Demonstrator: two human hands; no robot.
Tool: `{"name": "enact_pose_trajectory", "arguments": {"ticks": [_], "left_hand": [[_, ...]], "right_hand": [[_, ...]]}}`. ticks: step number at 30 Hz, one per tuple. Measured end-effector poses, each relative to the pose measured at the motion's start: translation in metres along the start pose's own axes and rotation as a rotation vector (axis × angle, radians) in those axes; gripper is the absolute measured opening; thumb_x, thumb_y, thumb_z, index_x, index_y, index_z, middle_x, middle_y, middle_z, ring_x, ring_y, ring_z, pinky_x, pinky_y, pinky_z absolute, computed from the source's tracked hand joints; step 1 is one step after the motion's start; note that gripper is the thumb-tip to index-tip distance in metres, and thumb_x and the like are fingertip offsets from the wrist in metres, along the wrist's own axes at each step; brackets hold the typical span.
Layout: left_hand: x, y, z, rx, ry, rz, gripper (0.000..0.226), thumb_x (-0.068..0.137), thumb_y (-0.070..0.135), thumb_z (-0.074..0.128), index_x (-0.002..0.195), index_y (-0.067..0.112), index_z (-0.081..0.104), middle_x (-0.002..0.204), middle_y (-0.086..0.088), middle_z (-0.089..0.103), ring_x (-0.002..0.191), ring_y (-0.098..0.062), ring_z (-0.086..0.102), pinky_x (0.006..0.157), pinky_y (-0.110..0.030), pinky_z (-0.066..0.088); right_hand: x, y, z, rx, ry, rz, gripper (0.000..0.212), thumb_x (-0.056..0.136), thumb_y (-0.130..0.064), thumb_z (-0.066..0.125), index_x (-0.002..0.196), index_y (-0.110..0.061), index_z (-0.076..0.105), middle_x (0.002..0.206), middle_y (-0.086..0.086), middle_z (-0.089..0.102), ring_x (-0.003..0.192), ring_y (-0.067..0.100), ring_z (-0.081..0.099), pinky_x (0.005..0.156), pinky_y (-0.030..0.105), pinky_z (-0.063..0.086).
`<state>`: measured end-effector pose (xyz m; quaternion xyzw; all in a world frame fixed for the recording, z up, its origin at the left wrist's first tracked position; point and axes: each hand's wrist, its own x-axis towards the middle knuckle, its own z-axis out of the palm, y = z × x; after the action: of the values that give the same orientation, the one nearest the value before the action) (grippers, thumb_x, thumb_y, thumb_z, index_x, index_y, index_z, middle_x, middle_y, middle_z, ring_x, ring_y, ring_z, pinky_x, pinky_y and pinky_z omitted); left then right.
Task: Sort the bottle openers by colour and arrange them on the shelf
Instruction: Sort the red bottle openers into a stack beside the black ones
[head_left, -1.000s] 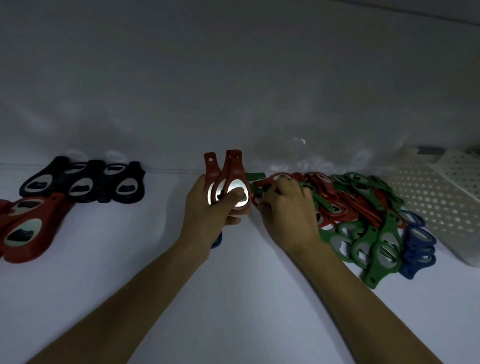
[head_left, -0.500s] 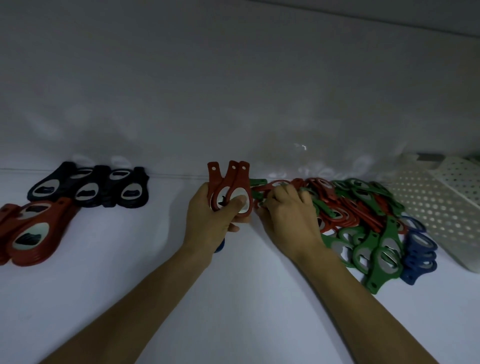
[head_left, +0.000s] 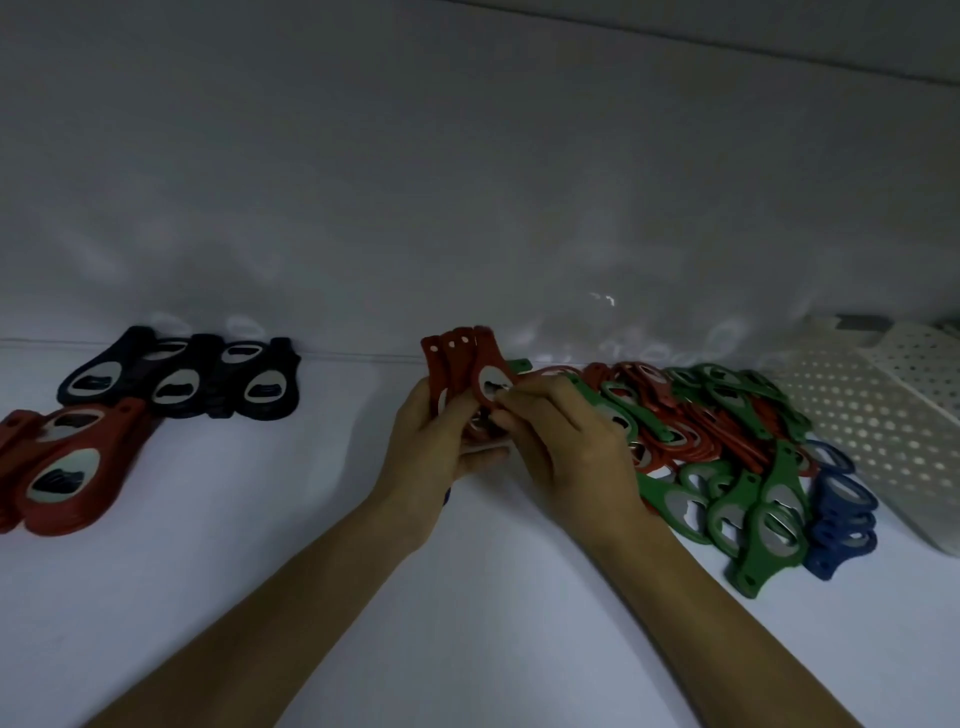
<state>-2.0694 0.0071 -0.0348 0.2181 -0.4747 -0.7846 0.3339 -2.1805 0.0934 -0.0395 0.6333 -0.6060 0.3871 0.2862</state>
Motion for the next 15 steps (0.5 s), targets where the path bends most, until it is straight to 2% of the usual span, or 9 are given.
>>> {"name": "enact_pose_trajectory", "arguments": {"ticks": [2,5,7,9,10,12,15], "left_hand": [[0.002,0.001,-0.001,-0.131,0.015,-0.064,0.022,0.094,0.024,0.048,0.105,0.014,0.064,0.088,-0.006,0.074,0.077,-0.018,0.071,0.059,-0.027,0.055],[0.003,0.000,-0.002,-0.061,0.058,-0.037,0.017,0.094,0.023,0.052,0.106,0.016,0.062,0.088,-0.003,0.072,0.076,-0.016,0.071,0.058,-0.025,0.055],[0.004,-0.001,-0.003,-0.005,0.096,-0.025,0.017,0.094,0.019,0.053,0.109,0.017,0.060,0.089,-0.001,0.072,0.071,-0.012,0.070,0.053,-0.020,0.052],[0.005,0.000,-0.004,-0.010,0.127,-0.043,0.019,0.094,0.019,0.053,0.112,0.015,0.059,0.091,-0.002,0.071,0.066,-0.009,0.069,0.049,-0.018,0.050],[0.006,0.001,-0.005,-0.009,0.137,-0.045,0.021,0.094,0.020,0.053,0.113,0.014,0.058,0.092,-0.003,0.070,0.065,-0.009,0.069,0.048,-0.018,0.049],[0.007,0.004,-0.004,-0.016,0.128,-0.044,0.023,0.094,0.021,0.053,0.117,0.015,0.056,0.096,-0.005,0.070,0.069,-0.012,0.071,0.050,-0.018,0.050],[0.005,0.006,-0.004,-0.089,0.099,-0.059,0.029,0.093,0.018,0.054,0.122,0.018,0.054,0.108,-0.008,0.067,0.083,-0.021,0.071,0.055,-0.021,0.053]], "right_hand": [[0.000,0.001,0.000,-0.017,-0.015,-0.016,0.019,0.086,-0.015,0.066,0.093,0.001,0.074,0.093,0.014,0.070,0.083,0.026,0.068,0.073,0.036,0.057],[-0.003,0.002,0.000,0.100,-0.053,0.033,0.016,0.089,-0.015,0.064,0.095,-0.004,0.074,0.095,0.007,0.071,0.090,0.020,0.065,0.084,0.032,0.051],[0.001,0.002,-0.001,0.249,-0.064,0.215,0.021,0.094,-0.017,0.054,0.100,-0.007,0.071,0.096,0.001,0.070,0.087,0.013,0.064,0.079,0.027,0.051],[0.010,0.012,-0.002,0.212,-0.080,0.407,0.024,0.095,-0.016,0.047,0.106,-0.011,0.067,0.098,0.000,0.069,0.082,0.013,0.062,0.070,0.028,0.052],[0.016,0.022,-0.001,0.099,-0.156,0.456,0.024,0.094,-0.013,0.046,0.109,-0.012,0.066,0.101,0.002,0.069,0.085,0.017,0.062,0.070,0.033,0.052],[0.029,0.042,0.004,-0.142,-0.439,0.465,0.027,0.089,-0.008,0.049,0.112,-0.011,0.063,0.109,0.009,0.066,0.096,0.027,0.060,0.077,0.041,0.052],[0.042,0.055,0.015,-0.287,-0.779,0.521,0.027,0.088,-0.016,0.051,0.113,-0.014,0.060,0.110,0.007,0.063,0.101,0.028,0.058,0.086,0.042,0.049]]}}
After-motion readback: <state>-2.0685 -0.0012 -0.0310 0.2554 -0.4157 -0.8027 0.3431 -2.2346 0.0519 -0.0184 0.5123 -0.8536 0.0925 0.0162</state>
